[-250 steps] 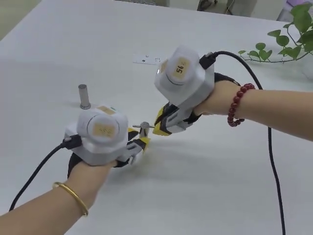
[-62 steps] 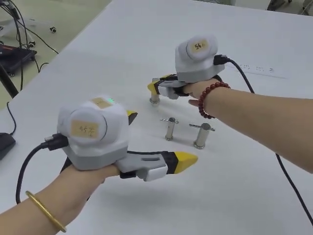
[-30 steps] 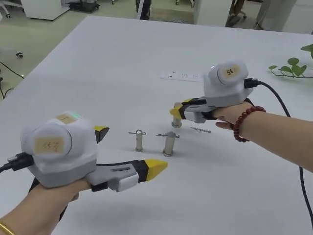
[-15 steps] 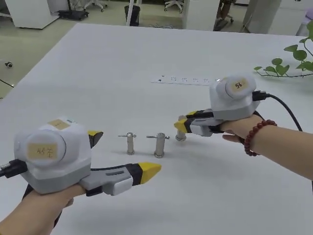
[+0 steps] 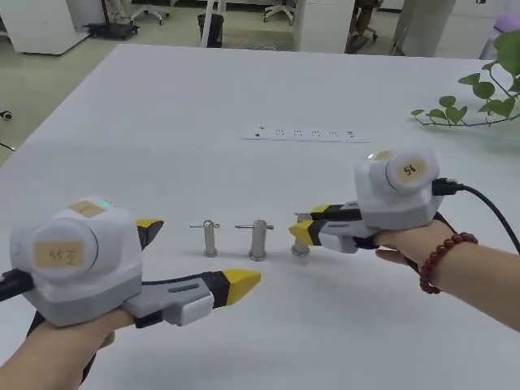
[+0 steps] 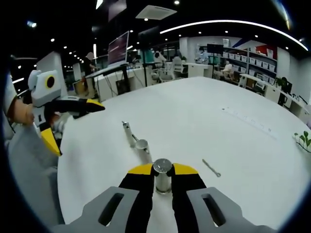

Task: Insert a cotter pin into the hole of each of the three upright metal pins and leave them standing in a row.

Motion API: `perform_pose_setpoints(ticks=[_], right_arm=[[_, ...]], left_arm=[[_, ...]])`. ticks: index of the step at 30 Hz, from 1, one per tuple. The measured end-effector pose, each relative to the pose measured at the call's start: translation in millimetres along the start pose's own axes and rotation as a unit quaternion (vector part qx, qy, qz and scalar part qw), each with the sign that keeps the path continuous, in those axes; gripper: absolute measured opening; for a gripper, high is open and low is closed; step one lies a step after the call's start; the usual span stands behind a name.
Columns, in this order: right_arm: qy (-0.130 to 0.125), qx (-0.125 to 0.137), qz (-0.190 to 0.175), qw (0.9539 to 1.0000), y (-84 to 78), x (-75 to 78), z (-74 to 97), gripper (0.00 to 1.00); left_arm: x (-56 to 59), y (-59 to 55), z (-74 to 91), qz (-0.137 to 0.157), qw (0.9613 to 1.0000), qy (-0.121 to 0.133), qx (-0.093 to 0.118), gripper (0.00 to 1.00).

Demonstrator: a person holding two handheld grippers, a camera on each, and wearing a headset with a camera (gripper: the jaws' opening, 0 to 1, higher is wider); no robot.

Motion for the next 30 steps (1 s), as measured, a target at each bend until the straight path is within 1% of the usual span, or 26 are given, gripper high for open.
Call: perform_pose_setpoints(ticks=[3, 7, 10, 16, 25, 30], right_arm=[[0.008, -0.001, 0.015, 0.9999, -1.1, -11.3, 1.1, 0.13], [0.012, 0.001, 0.018, 0.9998, -1.7, -21.0, 0.6, 0.13], [0.007, 0.001, 0.016, 0.9999, -1.0, -29.1, -0.3, 0.14], [-0.01, 0.004, 0.01, 0.9999, 0.0, -38.9, -4.3, 0.14], [-0.024, 0.003, -0.004, 0.9997, -1.4, -50.0, -10.5, 0.14], [-0.032, 0.001, -0.015, 0.9994, -4.6, -52.8, -13.1, 0.14]], left_arm=[[1.7, -0.6, 0.8, 0.0, 1.0, -0.001, 0.0, 0.92], [1.7, -1.2, 0.9, -0.001, 1.0, -0.001, -0.002, 0.92], [2.2, -1.0, 1.2, -0.001, 1.0, -0.002, 0.0, 0.91], [3.2, -1.2, 1.5, -0.002, 1.0, -0.002, 0.0, 0.91], [1.6, -1.7, 2.2, -0.009, 1.0, 0.001, 0.0, 0.9], [1.9, -2.1, 2.3, -0.011, 0.9999, 0.0, -0.001, 0.89]])
Point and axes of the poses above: the centre of the closed fingertips' face, and the gripper's own axes: z roughly backward along the fingers, x roughly to its right, y roughly out of its top, the point moved 6 cm from there along z, roughly backward along the fingers, and after that the axes turned 15 degrees about z, right-handed, at the moved point
